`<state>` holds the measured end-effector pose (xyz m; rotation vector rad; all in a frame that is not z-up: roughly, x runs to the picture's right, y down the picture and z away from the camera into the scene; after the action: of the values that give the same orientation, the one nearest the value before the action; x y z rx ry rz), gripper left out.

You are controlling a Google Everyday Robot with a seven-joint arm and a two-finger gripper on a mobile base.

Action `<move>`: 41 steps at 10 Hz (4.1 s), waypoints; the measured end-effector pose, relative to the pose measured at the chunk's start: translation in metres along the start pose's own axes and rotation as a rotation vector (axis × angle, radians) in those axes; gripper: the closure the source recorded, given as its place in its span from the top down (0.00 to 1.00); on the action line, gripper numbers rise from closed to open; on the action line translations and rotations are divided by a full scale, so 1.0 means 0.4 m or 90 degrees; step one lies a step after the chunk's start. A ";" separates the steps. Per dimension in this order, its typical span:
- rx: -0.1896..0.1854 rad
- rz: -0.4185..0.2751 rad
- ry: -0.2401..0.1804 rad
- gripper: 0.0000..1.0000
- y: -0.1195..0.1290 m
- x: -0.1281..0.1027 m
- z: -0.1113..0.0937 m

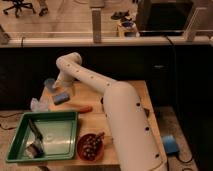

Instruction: Place sponge in tray

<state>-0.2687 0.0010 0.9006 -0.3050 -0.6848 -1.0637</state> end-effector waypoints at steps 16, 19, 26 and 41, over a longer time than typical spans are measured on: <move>0.015 0.155 0.045 0.80 0.077 0.042 0.195; 0.013 0.150 0.046 0.80 0.076 0.039 0.193; 0.012 0.150 0.047 0.21 0.079 0.039 0.188; 0.094 0.109 -0.024 0.00 0.032 0.056 0.105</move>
<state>-0.2662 0.0142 0.9479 -0.2522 -0.7521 -0.8414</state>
